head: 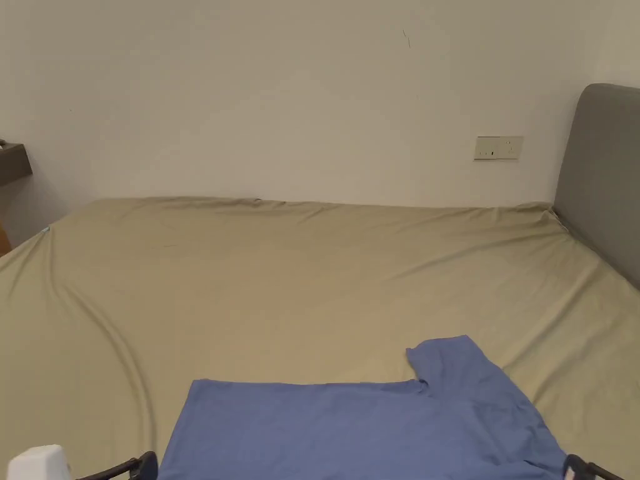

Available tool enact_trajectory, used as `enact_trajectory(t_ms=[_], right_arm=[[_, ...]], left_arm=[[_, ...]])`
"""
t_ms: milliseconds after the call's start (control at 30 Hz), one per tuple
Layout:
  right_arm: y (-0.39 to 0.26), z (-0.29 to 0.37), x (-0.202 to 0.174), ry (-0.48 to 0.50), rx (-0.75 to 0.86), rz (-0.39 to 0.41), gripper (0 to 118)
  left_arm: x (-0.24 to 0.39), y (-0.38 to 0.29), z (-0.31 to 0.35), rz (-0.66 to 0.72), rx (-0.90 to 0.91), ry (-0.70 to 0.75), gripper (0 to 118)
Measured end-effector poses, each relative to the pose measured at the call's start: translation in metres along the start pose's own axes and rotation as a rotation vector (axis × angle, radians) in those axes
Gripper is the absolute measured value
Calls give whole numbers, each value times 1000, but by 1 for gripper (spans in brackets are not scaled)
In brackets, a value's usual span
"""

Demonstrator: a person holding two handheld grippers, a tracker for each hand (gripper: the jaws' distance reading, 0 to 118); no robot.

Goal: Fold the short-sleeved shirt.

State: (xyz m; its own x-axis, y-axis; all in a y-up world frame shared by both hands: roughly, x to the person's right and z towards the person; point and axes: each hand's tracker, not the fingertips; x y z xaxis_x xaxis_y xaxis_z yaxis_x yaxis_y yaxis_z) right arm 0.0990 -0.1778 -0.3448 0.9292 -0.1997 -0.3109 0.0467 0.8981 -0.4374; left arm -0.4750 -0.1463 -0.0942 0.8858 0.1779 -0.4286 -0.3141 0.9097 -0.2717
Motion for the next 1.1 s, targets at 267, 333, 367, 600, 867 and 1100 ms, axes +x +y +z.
enact_trajectory(t_ms=[267,333,367,600,867,1100], right_arm=[[-17,153,-26,-137,280,158,2],[-26,170,-31,-180,316,173,1],[-28,174,-32,-158,305,167,2],[-27,175,-34,-111,260,138,2],[-11,180,-38,-76,288,138,2],[-8,176,-38,-82,281,141,2]], left_arm=[[33,-13,151,-184,195,61,0],[40,-17,163,-110,187,67,0],[40,-21,167,-127,198,34,0],[30,-38,111,-130,61,-4,0],[-7,-68,-29,-189,-315,-36,113],[-18,-95,-83,-93,-525,-14,101]])
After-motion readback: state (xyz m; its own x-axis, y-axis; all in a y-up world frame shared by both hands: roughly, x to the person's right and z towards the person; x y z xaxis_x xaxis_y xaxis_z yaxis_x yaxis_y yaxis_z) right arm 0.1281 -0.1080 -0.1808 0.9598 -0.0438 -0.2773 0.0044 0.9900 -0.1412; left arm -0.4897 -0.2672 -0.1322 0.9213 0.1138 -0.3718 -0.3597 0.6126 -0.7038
